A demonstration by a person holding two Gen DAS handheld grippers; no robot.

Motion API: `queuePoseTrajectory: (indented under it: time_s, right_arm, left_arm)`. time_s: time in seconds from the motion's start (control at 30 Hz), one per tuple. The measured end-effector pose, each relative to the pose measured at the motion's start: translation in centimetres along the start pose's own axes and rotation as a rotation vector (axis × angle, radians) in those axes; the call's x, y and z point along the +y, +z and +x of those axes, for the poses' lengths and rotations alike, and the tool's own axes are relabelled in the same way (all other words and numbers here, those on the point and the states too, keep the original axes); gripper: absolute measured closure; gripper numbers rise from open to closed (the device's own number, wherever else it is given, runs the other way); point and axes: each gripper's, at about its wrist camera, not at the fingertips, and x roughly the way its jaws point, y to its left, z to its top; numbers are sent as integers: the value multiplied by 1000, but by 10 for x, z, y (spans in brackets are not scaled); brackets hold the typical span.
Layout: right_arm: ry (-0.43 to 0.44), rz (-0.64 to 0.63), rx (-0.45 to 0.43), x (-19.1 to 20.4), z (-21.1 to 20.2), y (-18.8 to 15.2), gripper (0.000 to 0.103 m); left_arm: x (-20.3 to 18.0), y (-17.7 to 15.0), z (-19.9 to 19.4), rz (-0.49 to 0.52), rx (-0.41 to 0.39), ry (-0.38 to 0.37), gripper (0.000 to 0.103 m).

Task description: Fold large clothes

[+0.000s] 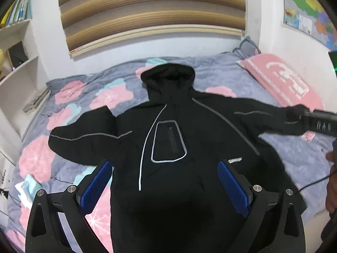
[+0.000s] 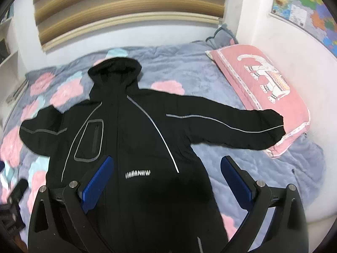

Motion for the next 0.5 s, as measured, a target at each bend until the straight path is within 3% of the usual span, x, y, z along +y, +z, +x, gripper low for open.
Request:
queuePoseTrajectory:
  time_s: [0.1,0.27,0.5]
  right_arm:
    - [-13,26,-43,7,11,-12,1]
    - [-50,18,-111,21,20,-37,1]
    - [-126,3,-205,28,6,-78,1]
  left_arm:
    - [15,-16,8,-5,-41,40,3]
    - [41,-41,14,-18,-97,35,3]
    - [56,-86,4,-39,-190,93,3]
